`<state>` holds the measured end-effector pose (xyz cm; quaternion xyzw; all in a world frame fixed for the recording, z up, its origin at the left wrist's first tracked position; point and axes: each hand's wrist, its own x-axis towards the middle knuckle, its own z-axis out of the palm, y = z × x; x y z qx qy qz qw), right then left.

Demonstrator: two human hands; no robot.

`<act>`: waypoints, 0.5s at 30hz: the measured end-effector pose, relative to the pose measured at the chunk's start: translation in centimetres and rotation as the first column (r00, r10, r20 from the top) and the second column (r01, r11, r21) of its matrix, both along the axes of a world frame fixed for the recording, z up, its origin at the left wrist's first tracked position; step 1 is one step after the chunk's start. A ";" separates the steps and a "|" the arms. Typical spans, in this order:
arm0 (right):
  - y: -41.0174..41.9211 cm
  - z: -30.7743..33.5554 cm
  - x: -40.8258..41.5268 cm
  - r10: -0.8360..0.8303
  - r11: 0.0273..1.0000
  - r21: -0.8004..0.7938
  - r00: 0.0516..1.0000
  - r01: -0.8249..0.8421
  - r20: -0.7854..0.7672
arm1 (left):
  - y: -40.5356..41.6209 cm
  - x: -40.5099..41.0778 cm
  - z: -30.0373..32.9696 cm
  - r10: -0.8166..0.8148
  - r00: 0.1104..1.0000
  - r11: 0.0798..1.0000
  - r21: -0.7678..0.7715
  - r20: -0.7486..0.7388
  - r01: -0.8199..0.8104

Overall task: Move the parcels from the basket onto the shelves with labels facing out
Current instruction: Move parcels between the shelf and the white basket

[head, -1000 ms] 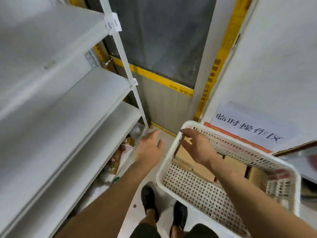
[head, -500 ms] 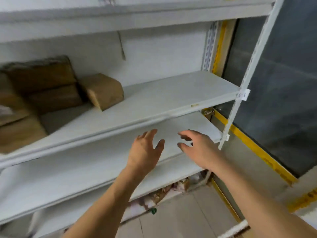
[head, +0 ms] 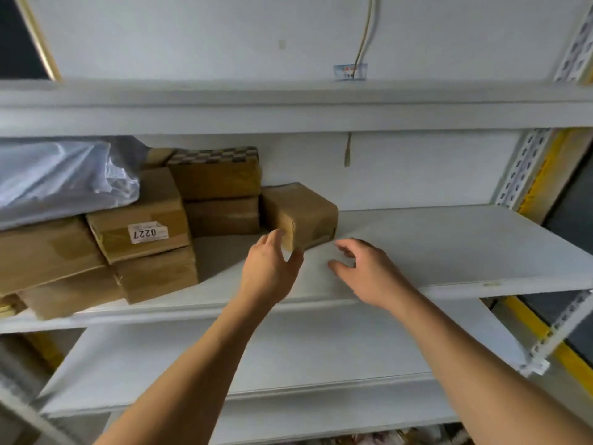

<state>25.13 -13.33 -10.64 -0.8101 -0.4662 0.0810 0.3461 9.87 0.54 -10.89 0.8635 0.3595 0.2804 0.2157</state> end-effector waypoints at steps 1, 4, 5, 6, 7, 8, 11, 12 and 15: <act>1.0 0.2 0.5 0.008 1.000 -0.009 0.999 -0.008 0.033 | 0.8 0.6 0.0 0.010 1.000 1.000 -0.008 0.003 -0.010; 3.9 1.0 2.7 0.026 0.999 -0.042 0.996 -0.023 0.086 | 2.8 2.5 0.0 0.051 0.998 0.996 -0.076 0.026 -0.049; 4.9 1.2 3.6 0.024 0.998 -0.053 0.996 -0.020 0.082 | 3.3 3.1 0.1 0.074 0.997 0.992 -0.109 0.039 -0.069; 5.8 1.4 4.5 0.020 0.998 -0.056 0.997 -0.015 0.081 | 3.8 3.9 0.1 0.096 0.994 0.985 -0.145 0.044 -0.088; 6.8 1.4 5.4 0.011 0.999 -0.046 0.997 -0.007 0.074 | 4.2 4.4 0.2 0.112 0.993 0.978 -0.181 0.044 -0.102; 7.8 1.4 6.2 0.000 1.000 -0.028 0.998 0.002 0.066 | 4.5 5.0 0.4 0.126 0.991 0.969 -0.218 0.043 -0.114; 10.5 1.3 8.3 -0.030 0.999 0.015 1.000 0.030 -0.002 | 5.3 6.8 0.9 0.148 0.988 0.943 -0.308 0.038 -0.130; 11.3 1.3 8.9 -0.029 1.000 0.011 0.999 0.029 -0.032 | 5.8 7.4 0.9 0.172 0.984 0.926 -0.347 0.042 -0.147; 13.4 0.9 10.6 -0.025 1.000 0.010 0.986 0.027 -0.165 | 7.2 9.3 0.6 0.244 0.968 0.860 -0.473 0.056 -0.190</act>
